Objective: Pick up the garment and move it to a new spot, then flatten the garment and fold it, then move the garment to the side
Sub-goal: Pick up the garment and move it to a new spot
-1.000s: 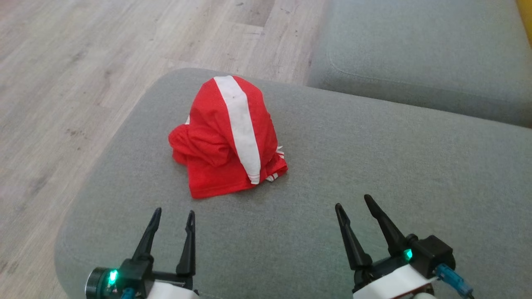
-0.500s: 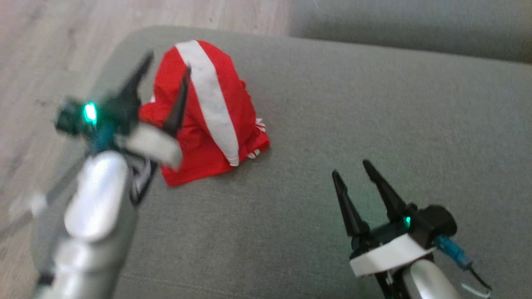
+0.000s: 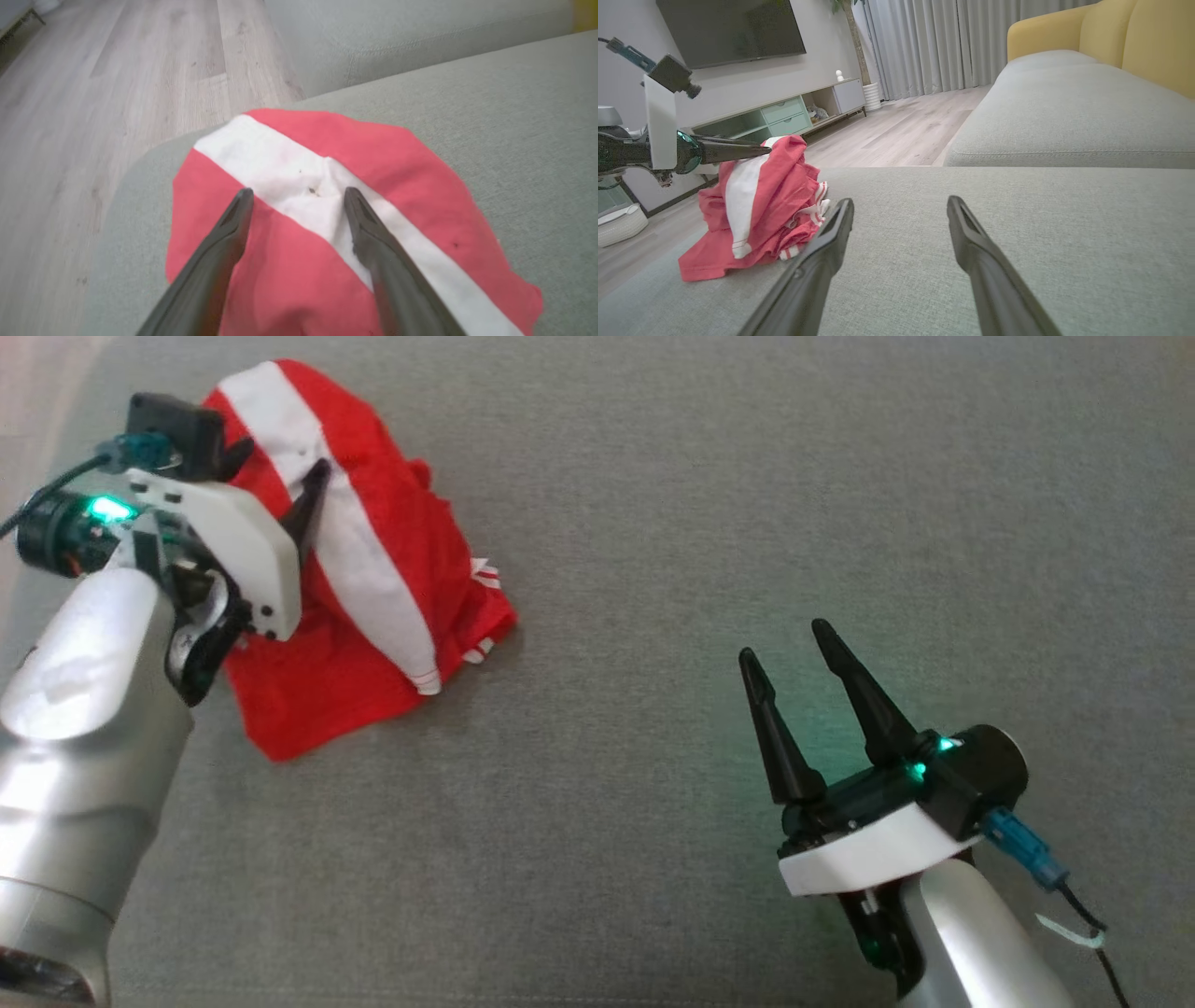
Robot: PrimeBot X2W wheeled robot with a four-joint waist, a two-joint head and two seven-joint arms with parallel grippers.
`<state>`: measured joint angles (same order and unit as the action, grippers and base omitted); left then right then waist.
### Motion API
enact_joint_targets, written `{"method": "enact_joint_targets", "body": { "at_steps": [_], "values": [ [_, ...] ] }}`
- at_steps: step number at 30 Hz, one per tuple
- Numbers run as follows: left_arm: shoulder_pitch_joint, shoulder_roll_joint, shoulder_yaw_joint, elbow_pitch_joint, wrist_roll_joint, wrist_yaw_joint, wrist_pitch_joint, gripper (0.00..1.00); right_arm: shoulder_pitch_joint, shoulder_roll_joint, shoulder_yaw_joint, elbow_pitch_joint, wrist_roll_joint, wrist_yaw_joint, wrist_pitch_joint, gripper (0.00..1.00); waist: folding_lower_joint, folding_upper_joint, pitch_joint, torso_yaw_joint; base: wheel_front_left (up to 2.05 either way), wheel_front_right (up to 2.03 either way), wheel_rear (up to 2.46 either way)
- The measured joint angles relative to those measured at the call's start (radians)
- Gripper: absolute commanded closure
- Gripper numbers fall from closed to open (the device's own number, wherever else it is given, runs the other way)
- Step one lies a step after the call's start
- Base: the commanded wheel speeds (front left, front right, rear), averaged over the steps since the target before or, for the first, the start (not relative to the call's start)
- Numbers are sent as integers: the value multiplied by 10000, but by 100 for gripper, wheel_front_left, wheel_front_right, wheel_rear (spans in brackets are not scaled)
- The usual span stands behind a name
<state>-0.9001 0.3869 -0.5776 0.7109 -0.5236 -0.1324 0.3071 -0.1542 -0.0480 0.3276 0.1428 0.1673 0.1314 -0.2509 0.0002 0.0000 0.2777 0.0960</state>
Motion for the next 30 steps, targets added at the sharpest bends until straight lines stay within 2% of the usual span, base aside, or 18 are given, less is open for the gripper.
{"method": "enact_joint_targets", "body": {
  "at_steps": [6,7,8,11,13,18,22,26,30],
  "values": [
    [-58,33,-368,629,-731,0,247,2,-33,-2,38,-6,6,0,0,0,-1,0,168,-321,0,0,0],
    [-58,36,-466,671,-872,0,343,61,-37,-2,42,-6,35,0,0,0,-1,0,170,-366,0,0,0],
    [-58,54,-606,681,-1005,0,391,100,-47,-2,40,-6,88,0,0,0,-2,0,165,-406,0,0,0],
    [-61,161,-1055,614,-1386,0,430,100,-85,-2,38,-6,113,0,0,0,-2,0,102,-491,0,0,0],
    [-77,242,-1106,558,-1467,0,-2,100,-131,-2,48,-2,201,0,0,0,-2,0,30,-531,0,0,0],
    [-817,355,-982,211,-1279,0,-2809,100,-160,-4,67,58,309,0,0,0,-2,0,-352,-614,0,0,0],
    [-1277,102,-986,-439,-1080,0,-4293,100,-126,-4,63,88,443,0,0,0,-3,0,-747,-693,0,0,0],
    [-1356,-221,-1214,-1057,-1198,0,-4550,100,74,-4,8,92,546,0,0,0,-4,0,-1118,-823,0,0,0],
    [-1349,-222,-1743,-1687,-1469,0,-4226,100,244,-4,-10,88,686,0,0,0,-3,0,-1273,-1158,0,0,0]
  ]
}}
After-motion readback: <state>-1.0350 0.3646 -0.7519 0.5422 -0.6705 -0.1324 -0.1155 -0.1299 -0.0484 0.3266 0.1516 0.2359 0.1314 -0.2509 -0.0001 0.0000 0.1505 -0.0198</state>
